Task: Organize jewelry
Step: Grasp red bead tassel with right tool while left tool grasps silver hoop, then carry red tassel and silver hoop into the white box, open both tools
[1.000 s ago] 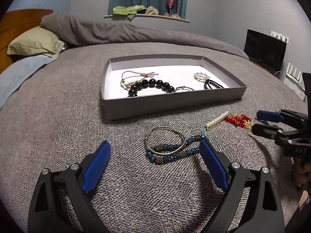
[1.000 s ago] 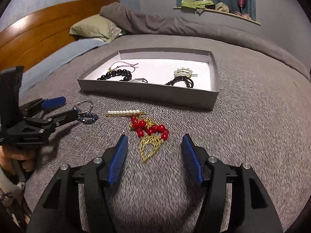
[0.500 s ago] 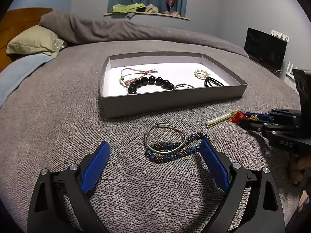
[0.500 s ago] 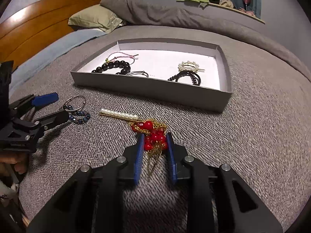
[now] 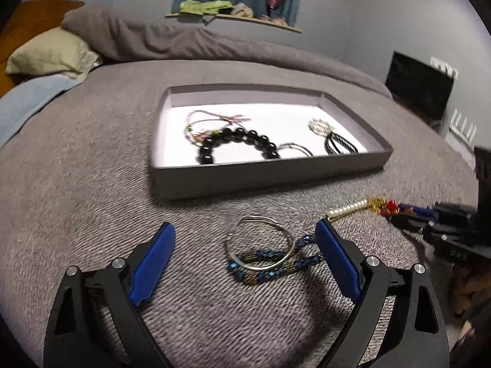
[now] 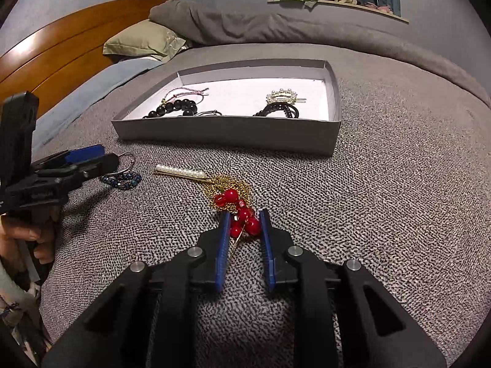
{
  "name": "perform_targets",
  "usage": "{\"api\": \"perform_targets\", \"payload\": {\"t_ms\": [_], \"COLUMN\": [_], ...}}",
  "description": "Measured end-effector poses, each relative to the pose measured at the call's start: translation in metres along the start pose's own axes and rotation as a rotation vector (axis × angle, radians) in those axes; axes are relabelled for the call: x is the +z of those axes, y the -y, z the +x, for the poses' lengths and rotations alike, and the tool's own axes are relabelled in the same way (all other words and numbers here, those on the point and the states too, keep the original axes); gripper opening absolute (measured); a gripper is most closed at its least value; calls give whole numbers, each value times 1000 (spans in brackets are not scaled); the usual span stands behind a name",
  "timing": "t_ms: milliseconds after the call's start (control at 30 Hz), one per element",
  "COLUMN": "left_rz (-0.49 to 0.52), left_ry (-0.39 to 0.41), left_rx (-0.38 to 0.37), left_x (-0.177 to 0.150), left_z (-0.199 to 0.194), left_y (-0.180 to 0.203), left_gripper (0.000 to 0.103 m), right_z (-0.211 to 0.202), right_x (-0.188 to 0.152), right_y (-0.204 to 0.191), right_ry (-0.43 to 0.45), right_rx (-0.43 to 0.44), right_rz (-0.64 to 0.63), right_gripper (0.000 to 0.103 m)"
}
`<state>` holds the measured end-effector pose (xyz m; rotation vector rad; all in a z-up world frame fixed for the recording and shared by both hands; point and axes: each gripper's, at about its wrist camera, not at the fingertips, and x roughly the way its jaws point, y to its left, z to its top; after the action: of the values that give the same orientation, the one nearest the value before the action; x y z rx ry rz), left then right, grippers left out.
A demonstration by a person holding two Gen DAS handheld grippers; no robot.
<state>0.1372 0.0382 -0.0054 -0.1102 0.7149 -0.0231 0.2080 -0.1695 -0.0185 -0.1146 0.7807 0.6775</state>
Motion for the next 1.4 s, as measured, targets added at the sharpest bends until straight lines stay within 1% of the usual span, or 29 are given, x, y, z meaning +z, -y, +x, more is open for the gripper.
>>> {"api": "perform_targets", "payload": {"t_ms": [33, 100, 133, 233, 300, 367, 567, 800, 1067, 1400], "left_rz": [11, 23, 20, 10, 13, 15, -4, 3, 25, 80], "left_ry": [-11, -44, -49, -51, -49, -43, -6, 35, 69, 80], "left_rx": [1, 9, 6, 0, -17, -27, -52, -63, -77, -94], "left_x": [0, 0, 0, -1, -3, -3, -5, 0, 23, 56], "left_z": [3, 10, 11, 11, 9, 8, -4, -20, -27, -13], "left_y": [2, 5, 4, 2, 2, 3, 1, 2, 11, 30], "left_gripper": [89, 76, 75, 69, 56, 50, 50, 50, 50, 50], "right_z": [0, 0, 0, 0, 0, 0, -9, -22, -41, -56], "right_x": [0, 0, 0, 0, 0, 0, 1, 9, 28, 67], "right_y": [0, 0, 0, 0, 0, 0, 0, -5, -11, -6], "right_ry": [0, 0, -1, -3, -1, -1, 32, 77, 139, 197], "right_rx": [0, 1, 2, 4, 4, 4, 0, 0, 9, 7], "right_rz": [0, 1, 1, 3, 3, 3, 4, -8, -21, -28], "right_gripper": [19, 19, 19, 19, 19, 19, 18, 18, 18, 17]}}
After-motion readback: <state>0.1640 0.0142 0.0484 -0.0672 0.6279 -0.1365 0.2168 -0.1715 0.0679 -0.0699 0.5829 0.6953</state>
